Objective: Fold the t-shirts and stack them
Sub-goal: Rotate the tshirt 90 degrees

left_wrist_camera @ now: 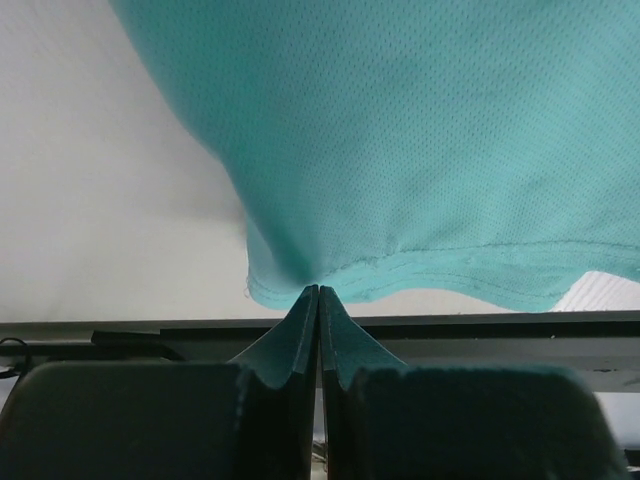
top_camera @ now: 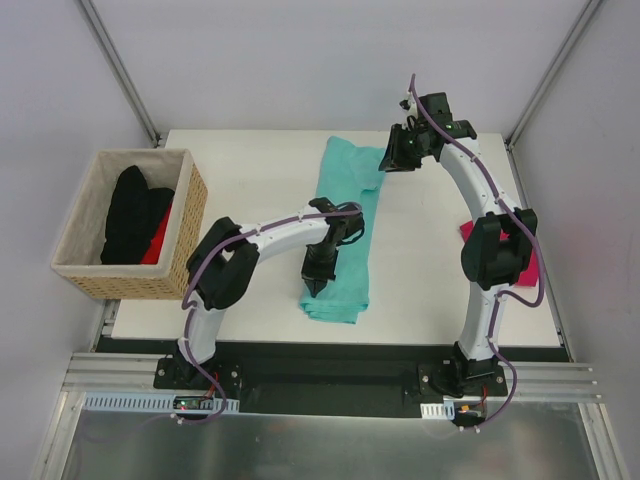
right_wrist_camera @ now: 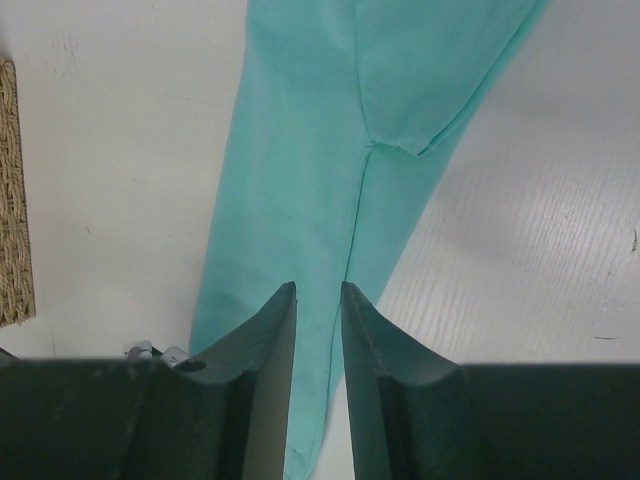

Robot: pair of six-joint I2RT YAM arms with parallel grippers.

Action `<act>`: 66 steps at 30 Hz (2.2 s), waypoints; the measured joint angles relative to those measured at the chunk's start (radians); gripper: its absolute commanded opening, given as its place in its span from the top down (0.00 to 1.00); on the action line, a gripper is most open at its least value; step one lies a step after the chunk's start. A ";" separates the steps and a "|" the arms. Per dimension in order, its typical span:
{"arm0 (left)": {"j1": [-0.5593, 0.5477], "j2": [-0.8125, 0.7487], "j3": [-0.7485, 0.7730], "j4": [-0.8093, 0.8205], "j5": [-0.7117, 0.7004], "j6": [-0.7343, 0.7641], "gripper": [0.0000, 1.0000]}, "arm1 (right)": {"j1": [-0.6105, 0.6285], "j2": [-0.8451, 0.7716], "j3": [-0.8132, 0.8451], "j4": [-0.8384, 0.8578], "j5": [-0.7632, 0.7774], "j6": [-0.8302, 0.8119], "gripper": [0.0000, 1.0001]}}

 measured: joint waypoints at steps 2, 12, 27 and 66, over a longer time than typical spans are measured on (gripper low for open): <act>0.000 0.010 0.000 0.006 0.006 0.000 1.00 | 0.000 0.000 0.000 0.000 0.000 0.000 0.72; 0.001 0.048 -0.026 0.068 0.053 0.013 1.00 | 0.000 -0.008 0.000 -0.046 0.007 -0.004 0.72; 0.002 0.052 -0.110 0.134 0.173 0.034 1.00 | 0.014 -0.042 0.106 -0.165 0.081 -0.035 0.71; 0.035 -0.064 -0.157 0.076 0.039 0.058 1.00 | 0.046 -0.071 0.114 -0.104 0.098 0.008 0.71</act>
